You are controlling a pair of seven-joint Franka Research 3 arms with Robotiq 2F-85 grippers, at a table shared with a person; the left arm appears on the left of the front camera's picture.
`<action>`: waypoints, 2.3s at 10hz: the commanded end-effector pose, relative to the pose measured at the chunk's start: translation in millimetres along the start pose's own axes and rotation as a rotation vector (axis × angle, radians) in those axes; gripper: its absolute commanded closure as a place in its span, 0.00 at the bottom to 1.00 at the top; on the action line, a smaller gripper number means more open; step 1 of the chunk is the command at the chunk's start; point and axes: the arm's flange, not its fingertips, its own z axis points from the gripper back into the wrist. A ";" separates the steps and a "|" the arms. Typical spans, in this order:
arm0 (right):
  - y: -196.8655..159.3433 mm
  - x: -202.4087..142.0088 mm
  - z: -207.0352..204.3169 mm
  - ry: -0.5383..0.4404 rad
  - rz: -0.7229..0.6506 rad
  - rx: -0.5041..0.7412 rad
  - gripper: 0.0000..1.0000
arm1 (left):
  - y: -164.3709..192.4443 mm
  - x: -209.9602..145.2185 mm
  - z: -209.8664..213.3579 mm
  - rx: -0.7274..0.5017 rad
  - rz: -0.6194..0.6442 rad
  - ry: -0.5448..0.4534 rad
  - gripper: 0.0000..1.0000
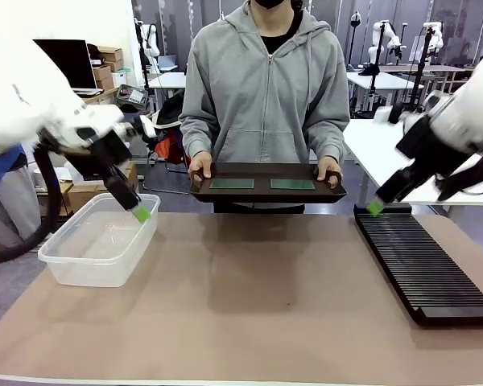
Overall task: Sort PCBs into racks and boxes based on the side picked up.
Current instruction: Pick up the Blank PCB handed by the Human.
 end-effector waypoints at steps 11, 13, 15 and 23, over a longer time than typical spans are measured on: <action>-19.8 -6.5 110.1 -0.114 0.015 0.092 0.00 | 6.4 -6.1 91.6 -0.008 0.002 -0.102 0.00; -24.5 -3.7 152.4 -0.113 0.025 0.094 0.00 | -2.3 -7.4 123.7 0.025 -0.075 -0.081 0.00; -39.0 -7.0 187.6 -0.160 0.019 0.121 0.00 | -9.3 -9.8 151.8 0.049 -0.106 -0.105 0.00; -69.9 -31.7 304.7 -0.270 0.101 -0.029 0.00 | -20.2 -11.3 242.5 0.237 0.076 -0.200 0.00</action>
